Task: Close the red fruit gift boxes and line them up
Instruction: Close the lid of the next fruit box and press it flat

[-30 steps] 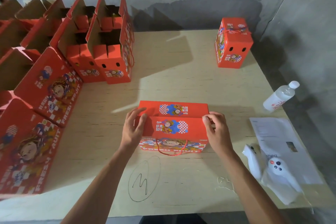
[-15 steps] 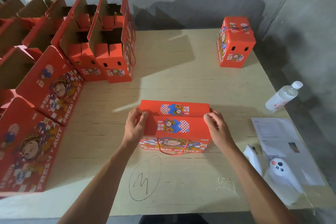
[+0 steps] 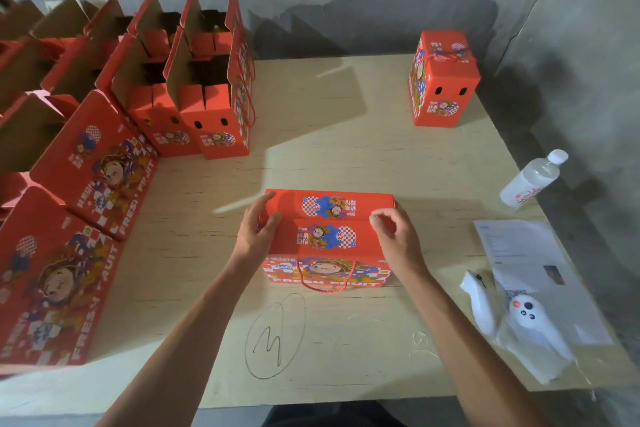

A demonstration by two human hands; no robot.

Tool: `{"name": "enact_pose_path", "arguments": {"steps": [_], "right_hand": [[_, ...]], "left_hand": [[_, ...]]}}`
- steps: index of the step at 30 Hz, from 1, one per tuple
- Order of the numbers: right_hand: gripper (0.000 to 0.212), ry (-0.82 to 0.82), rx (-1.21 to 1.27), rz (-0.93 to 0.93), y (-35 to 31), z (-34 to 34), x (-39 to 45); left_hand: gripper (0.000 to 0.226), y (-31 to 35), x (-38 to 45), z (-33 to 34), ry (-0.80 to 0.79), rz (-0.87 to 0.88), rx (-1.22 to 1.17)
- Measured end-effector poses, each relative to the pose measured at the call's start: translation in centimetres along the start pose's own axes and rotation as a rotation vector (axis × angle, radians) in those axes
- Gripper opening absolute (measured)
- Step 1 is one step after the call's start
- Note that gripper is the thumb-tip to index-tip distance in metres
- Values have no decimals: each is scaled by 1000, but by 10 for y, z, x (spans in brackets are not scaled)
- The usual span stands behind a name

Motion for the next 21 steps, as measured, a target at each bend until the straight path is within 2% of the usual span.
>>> {"name": "enact_pose_path", "arguments": {"steps": [3, 4, 5, 7, 9, 12, 17, 21], "right_hand": [[46, 137, 195, 152, 10, -9, -11], [51, 173, 237, 192, 10, -9, -13], [50, 200, 252, 220, 9, -8, -15], [39, 237, 242, 256, 6, -4, -16], [33, 254, 231, 285, 6, 0, -16], [31, 265, 256, 331, 6, 1, -17], [21, 285, 319, 392, 4, 2, -18], [36, 273, 328, 404, 3, 2, -22]], "left_hand": [[52, 21, 7, -1, -7, 123, 348], [53, 34, 11, 1, -26, 193, 480], [52, 47, 16, 6, -68, 272, 566], [47, 69, 25, 24, -229, 363, 581], [46, 79, 33, 45, -388, 325, 590], [47, 90, 45, 72, -530, 289, 705], [52, 93, 44, 98, -654, 275, 775], [67, 90, 50, 100, -683, 281, 809]]}}
Point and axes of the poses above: each hand's wrist, its own x-axis towards the middle knuckle, its own z-axis out of the palm, y = z × x, the point moved 7 cm from there along x, towards the middle knuckle, and after that the axes turned 7 degrees about x, right-handed, at the moved point
